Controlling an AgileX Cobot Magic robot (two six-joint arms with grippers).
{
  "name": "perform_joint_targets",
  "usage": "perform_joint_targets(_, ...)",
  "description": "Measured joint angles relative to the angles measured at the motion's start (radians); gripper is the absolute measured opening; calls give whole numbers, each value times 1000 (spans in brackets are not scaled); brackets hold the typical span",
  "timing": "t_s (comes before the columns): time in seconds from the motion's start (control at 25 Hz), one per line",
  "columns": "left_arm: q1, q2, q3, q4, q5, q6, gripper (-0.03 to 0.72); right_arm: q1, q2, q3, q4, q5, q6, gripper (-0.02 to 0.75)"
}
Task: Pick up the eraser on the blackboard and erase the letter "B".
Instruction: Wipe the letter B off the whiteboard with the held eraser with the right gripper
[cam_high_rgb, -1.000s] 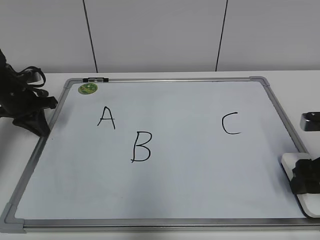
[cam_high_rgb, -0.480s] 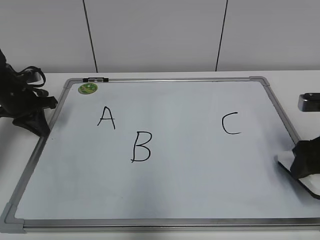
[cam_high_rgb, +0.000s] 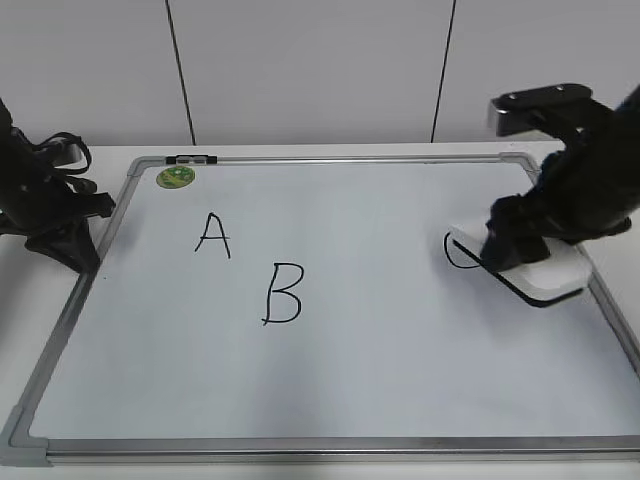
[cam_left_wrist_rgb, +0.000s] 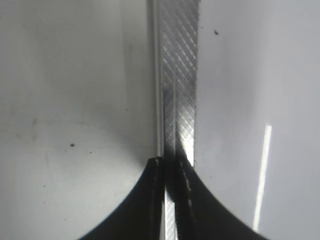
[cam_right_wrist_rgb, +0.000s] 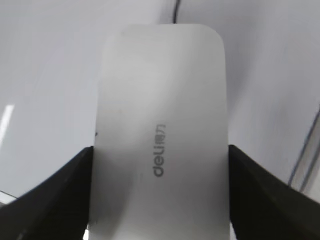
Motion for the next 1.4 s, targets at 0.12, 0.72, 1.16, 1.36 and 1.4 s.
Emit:
perform_joint_targets(0.12,0,0,0,0,0,0,27,84,2,-54,-2,-31,0,554)
perform_joint_targets(0.72,0,0,0,-6,2,0,29,311,253,-231,-23,-192,-32,554)
perform_joint_targets(1.16,0,0,0,-7,2,0,33,342,495,-396,-27,-282,-113,554)
perform_joint_targets(1.36,0,0,0,-7,2,0,35,344,552,-417,-34,-294,-125,554)
perform_joint_targets(1.4,0,0,0,-7,2,0,35,344,555,-419,-35,-294,-126,553)
